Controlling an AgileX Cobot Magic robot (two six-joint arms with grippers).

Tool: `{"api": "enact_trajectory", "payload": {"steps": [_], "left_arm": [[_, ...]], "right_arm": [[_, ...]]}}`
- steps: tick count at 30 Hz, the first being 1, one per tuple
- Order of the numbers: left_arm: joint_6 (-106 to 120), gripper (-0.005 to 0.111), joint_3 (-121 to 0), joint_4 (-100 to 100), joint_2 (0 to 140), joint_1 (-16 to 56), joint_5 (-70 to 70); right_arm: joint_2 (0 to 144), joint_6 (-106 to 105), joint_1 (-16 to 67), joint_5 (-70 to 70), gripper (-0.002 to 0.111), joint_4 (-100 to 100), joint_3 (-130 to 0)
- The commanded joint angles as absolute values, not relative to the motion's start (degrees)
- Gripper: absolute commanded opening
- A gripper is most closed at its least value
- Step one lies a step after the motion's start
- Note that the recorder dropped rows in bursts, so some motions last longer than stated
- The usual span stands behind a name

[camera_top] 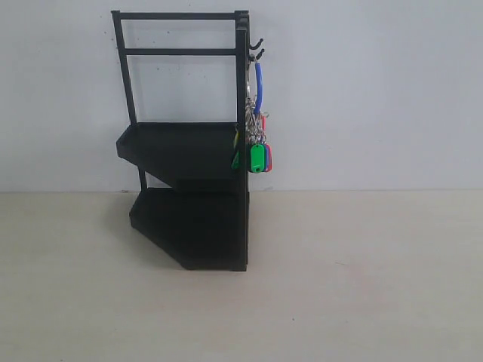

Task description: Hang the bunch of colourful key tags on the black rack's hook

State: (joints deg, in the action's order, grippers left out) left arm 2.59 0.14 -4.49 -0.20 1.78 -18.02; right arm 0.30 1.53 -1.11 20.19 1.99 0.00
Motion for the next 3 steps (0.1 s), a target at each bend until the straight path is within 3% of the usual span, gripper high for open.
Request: {"api": "enact_trajectory", "payload": {"steps": [1,3], "left_arm": [[2.6,0.004,0.0,-4.9,0.0,1.6,-17.6],[2.6,0.004,0.0,-4.9,0.0,1.6,-17.6]], "right_arm": [[0.0,1.4,-1.5,19.8,0.0,1.7,0.0],[0.0,1.4,-1.5,19.8,0.0,1.7,0.0]]}}
